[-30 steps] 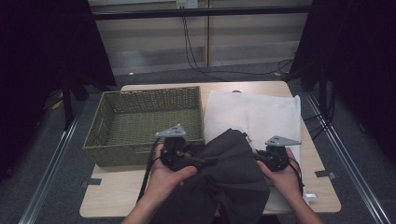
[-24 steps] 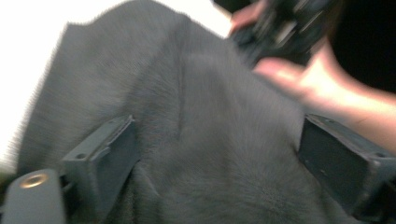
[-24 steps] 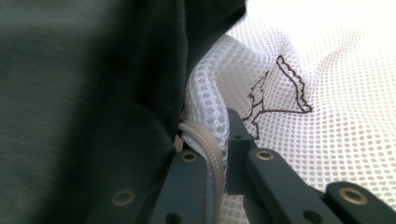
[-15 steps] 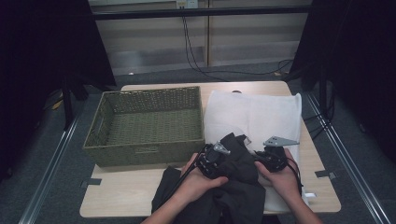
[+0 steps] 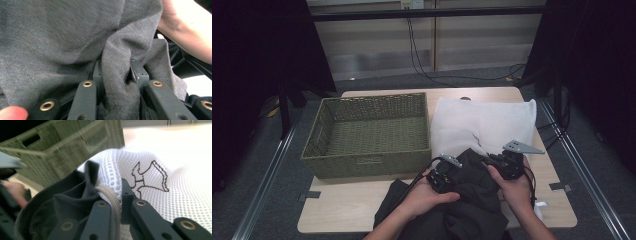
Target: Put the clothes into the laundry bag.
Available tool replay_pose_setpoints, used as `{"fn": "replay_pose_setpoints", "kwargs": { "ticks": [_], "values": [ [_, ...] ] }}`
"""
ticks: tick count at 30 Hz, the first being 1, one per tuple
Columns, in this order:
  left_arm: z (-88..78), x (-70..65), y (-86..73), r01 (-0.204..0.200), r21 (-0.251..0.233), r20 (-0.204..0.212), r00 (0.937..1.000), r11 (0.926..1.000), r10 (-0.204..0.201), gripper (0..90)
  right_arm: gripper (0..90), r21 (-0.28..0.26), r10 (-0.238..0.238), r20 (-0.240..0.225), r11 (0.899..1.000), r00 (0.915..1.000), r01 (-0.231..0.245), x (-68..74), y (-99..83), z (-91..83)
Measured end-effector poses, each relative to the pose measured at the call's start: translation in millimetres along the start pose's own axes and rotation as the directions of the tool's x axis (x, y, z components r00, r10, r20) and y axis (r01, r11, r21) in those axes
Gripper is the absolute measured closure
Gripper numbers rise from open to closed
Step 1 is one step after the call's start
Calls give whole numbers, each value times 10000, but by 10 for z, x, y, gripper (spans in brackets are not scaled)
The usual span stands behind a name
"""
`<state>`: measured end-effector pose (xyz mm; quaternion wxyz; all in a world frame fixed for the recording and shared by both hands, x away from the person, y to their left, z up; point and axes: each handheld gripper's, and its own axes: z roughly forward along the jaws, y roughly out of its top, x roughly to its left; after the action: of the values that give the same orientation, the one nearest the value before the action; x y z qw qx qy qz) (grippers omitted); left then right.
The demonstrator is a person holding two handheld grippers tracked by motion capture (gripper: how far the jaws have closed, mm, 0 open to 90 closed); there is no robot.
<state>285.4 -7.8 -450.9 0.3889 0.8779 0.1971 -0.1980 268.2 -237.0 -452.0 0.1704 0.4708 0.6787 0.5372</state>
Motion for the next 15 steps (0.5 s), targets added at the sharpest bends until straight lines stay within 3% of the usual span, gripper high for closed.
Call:
{"fn": "replay_pose_setpoints", "kwargs": {
  "ticks": [1,3,4,7,8,9,10,12,13,14,15],
  "values": [
    [-51,-18,21,-45,-125,28,10000,9999,45,715,889,-167,18,-88,9999,10000,-19,21,26,-34],
    [-204,-21,66,222,-907,-6,9997,9956,-224,717,889,-475,-120,-121,9988,9999,114,90,77,-103],
    [-289,-22,82,584,-1513,-75,9982,9868,-603,717,890,-601,-208,-141,9980,9997,199,131,105,-139],
    [-511,-35,106,694,-2937,-809,9920,9534,-972,718,889,-1031,-329,-280,9942,9991,299,246,185,-254],
    [-544,-38,101,718,-3265,-1102,9874,9425,-1134,717,889,-1052,-433,-317,9937,9986,397,267,200,-275],
    [-533,-39,93,843,-3405,-1391,9805,9365,-1388,716,889,-1020,-392,-423,9942,9983,348,288,205,-283],
    [-478,-31,82,773,-3264,-1786,9736,9420,-1418,714,888,-951,-465,-381,9945,9982,427,291,198,-274],
    [-241,47,31,785,-2254,-2422,9609,9711,-1339,698,889,-611,-511,-220,9969,9985,497,261,144,-221],
    [-109,121,-19,889,-1689,-2597,9567,9816,-1313,682,888,-419,-495,-159,9979,9986,488,233,102,-186],
    [-17,194,-74,1154,-1481,-2591,9540,9822,-1512,654,888,-278,-367,-132,9990,9992,364,207,63,-155],
    [1,255,-103,1467,-1540,-2295,9566,9771,-1798,615,888,-114,-406,-119,9991,9991,405,180,32,-130]
  ]
}}
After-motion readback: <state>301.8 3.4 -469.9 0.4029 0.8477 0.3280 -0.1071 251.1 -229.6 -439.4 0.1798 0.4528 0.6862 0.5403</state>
